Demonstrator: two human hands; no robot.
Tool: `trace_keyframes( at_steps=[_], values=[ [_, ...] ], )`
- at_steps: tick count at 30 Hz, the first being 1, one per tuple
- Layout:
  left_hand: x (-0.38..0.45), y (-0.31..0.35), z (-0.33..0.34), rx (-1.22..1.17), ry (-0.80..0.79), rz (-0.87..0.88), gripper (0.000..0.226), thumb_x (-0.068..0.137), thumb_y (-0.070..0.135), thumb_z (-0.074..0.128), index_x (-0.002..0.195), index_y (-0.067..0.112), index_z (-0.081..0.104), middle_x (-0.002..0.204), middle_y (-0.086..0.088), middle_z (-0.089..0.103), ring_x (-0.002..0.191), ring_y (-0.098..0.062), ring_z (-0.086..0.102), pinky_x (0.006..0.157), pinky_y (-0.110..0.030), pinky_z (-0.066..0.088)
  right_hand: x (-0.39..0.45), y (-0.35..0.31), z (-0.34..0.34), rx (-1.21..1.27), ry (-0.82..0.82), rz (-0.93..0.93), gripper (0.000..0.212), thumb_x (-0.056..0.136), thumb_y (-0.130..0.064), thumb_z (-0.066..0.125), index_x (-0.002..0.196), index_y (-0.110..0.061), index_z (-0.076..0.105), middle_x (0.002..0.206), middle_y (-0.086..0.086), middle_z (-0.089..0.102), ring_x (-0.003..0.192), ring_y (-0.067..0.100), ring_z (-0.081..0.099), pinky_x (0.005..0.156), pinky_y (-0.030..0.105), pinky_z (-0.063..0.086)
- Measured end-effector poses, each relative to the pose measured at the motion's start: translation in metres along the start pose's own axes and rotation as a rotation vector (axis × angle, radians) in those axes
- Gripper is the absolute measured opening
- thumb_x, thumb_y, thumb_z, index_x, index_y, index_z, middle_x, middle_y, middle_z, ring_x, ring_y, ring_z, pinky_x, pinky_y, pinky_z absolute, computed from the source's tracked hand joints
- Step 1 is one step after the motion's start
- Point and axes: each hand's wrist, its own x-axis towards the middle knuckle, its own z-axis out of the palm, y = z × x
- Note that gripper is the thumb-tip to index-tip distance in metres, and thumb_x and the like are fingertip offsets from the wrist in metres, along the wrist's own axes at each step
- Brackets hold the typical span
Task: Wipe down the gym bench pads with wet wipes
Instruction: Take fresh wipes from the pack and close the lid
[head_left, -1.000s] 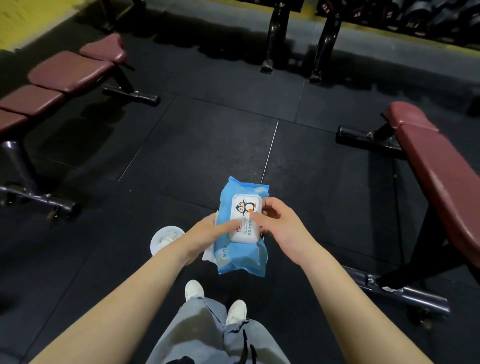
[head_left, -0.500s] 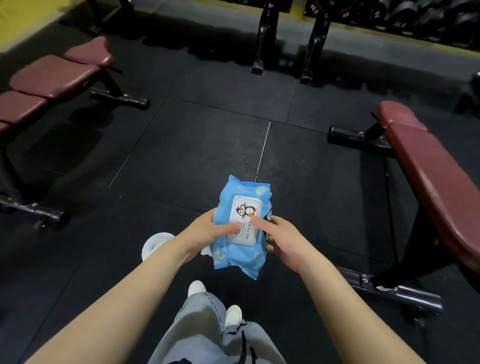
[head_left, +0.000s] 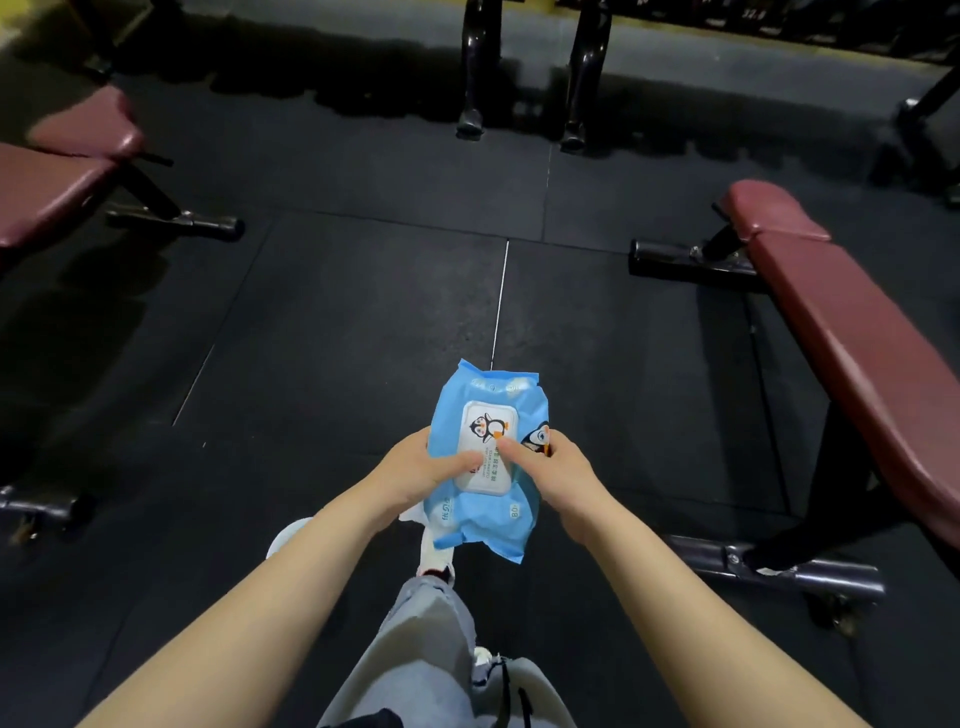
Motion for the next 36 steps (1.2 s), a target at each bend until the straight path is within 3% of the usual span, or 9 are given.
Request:
trace_keyframes(
  at_steps=[6, 11, 15, 19, 22, 26, 31, 34, 36],
  values=[
    [0.092, 0.036, -0.082, 0.233, 0.265, -0.208, 0.060, 0.091, 0.049, 0.059, 0.139, 0.020, 0.037, 0.133, 0.000, 0.050, 0.115, -0.023, 0.054, 0.090, -0.037, 0.046, 0.083, -0.049, -0.009, -0.088, 0.121, 0.244, 0.101, 0.079, -0.073, 0.057, 0.155, -0.023, 0.015, 0.156, 0.002, 0.030, 0.134, 0.026, 0.043, 0.101, 0.045, 0.046],
    [0.129, 0.073, -0.103, -0.096, 0.119, -0.205, 0.044, 0.086, 0.003, 0.045, 0.128, 0.012, 0.055, 0.125, -0.010, 0.061, 0.109, -0.026, 0.057, 0.098, -0.043, 0.049, 0.112, -0.065, -0.016, -0.159, 0.203, 0.161, 0.073, 0.083, -0.056, 0.062, 0.143, -0.021, 0.040, 0.134, 0.005, 0.056, 0.110, 0.018, 0.058, 0.097, 0.038, 0.051],
    [0.142, 0.112, -0.086, -0.244, -0.111, -0.153, 0.061, 0.066, 0.007, 0.045, 0.125, 0.009, 0.057, 0.118, -0.010, 0.063, 0.099, -0.022, 0.063, 0.082, -0.036, 0.053, 0.107, -0.081, -0.012, -0.187, 0.191, 0.052, 0.031, 0.086, -0.037, 0.066, 0.115, -0.027, 0.060, 0.113, -0.005, 0.067, 0.106, 0.013, 0.063, 0.094, 0.032, 0.052],
    [0.159, 0.139, -0.049, -0.086, -0.295, -0.082, 0.047, 0.088, -0.007, 0.037, 0.125, 0.011, 0.059, 0.119, -0.009, 0.063, 0.113, -0.025, 0.063, 0.093, -0.040, 0.054, 0.089, -0.093, -0.015, -0.172, 0.188, -0.066, 0.024, 0.088, -0.025, 0.069, 0.112, -0.024, 0.064, 0.108, -0.011, 0.068, 0.103, 0.006, 0.064, 0.087, 0.019, 0.051],
    [0.169, 0.152, -0.016, 0.085, -0.410, -0.027, 0.035, 0.093, -0.003, 0.046, 0.122, 0.011, 0.060, 0.108, -0.009, 0.068, 0.099, -0.020, 0.068, 0.079, -0.032, 0.056, 0.076, -0.096, -0.030, -0.168, 0.242, -0.078, 0.027, 0.087, -0.036, 0.070, 0.110, -0.023, 0.064, 0.105, -0.010, 0.069, 0.097, 0.004, 0.065, 0.085, 0.024, 0.054],
    [0.174, 0.162, 0.031, 0.227, -0.472, 0.058, 0.019, 0.096, 0.011, 0.058, 0.113, 0.012, 0.065, 0.105, -0.006, 0.073, 0.095, -0.019, 0.071, 0.080, -0.034, 0.056, 0.055, -0.088, -0.064, -0.086, 0.437, -0.072, 0.014, 0.085, -0.028, 0.068, 0.092, -0.016, 0.067, 0.084, -0.002, 0.068, 0.074, 0.010, 0.058, 0.069, 0.028, 0.048],
    [0.170, 0.170, 0.097, 0.297, -0.578, 0.067, 0.019, 0.098, 0.015, 0.057, 0.114, 0.008, 0.063, 0.104, -0.010, 0.072, 0.091, -0.021, 0.069, 0.079, -0.035, 0.054, 0.010, -0.060, -0.110, 0.201, 0.626, -0.051, 0.012, 0.085, -0.026, 0.067, 0.085, -0.015, 0.068, 0.085, 0.009, 0.070, 0.079, 0.022, 0.067, 0.081, 0.042, 0.059],
    [0.159, 0.173, 0.142, 0.344, -0.654, 0.081, 0.019, 0.099, 0.017, 0.055, 0.114, 0.006, 0.061, 0.098, -0.006, 0.071, 0.087, -0.018, 0.068, 0.078, -0.035, 0.054, -0.026, -0.039, -0.136, 0.303, 0.768, -0.076, 0.012, 0.088, -0.021, 0.067, 0.081, -0.012, 0.070, 0.070, 0.004, 0.064, 0.063, 0.012, 0.063, 0.067, 0.031, 0.057],
    [0.149, 0.175, 0.173, 0.386, -0.701, 0.112, 0.018, 0.099, 0.019, 0.056, 0.111, 0.006, 0.061, 0.093, -0.003, 0.072, 0.083, -0.018, 0.067, 0.073, -0.034, 0.054, -0.051, -0.022, -0.155, 0.425, 0.881, -0.092, 0.012, 0.091, -0.017, 0.063, 0.083, -0.012, 0.071, 0.075, 0.001, 0.065, 0.071, 0.012, 0.064, 0.069, 0.028, 0.057]
  ],
)
